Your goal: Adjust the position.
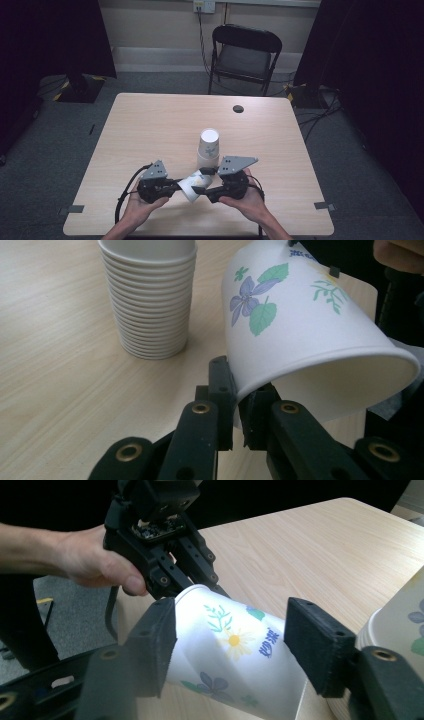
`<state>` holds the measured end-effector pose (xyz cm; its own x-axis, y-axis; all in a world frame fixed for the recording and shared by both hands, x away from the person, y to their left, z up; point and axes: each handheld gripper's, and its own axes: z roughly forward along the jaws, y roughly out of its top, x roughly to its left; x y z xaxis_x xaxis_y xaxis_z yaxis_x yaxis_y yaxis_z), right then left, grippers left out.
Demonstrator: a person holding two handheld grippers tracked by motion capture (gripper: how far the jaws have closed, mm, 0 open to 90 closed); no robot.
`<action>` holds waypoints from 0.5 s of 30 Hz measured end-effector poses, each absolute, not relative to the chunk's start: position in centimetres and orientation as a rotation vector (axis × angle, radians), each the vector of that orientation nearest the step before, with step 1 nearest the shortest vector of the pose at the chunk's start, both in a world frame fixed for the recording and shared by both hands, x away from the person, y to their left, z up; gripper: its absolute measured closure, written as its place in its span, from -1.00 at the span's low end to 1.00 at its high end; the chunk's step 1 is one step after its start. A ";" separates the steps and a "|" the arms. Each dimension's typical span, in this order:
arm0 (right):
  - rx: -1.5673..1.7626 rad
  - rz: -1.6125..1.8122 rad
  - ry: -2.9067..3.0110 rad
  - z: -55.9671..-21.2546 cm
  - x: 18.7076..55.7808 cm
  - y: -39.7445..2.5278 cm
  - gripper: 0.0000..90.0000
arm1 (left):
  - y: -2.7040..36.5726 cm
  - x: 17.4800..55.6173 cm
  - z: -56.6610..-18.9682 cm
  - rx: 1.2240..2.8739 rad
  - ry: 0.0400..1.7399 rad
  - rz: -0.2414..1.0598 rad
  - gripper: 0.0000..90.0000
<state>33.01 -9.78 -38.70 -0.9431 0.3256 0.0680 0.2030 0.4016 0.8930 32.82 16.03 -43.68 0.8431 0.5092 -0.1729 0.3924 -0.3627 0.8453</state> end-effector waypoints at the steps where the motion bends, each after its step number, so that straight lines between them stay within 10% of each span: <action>1: 0.471 1.585 2.531 -38.8 33.0 -9.8 -0.23 | 16.0 32.8 -43.7 1.996 0.662 0.147 0.91; 15: 0.372 1.448 2.568 -40.2 32.5 -9.7 -0.55 | 16.5 33.3 -43.2 1.905 0.695 0.063 0.96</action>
<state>32.53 -9.69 -40.20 -0.9545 0.2971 -0.0248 0.1325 0.4975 0.8573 33.31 16.50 -43.19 0.8293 0.4919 -0.2652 0.4363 -0.2733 0.8573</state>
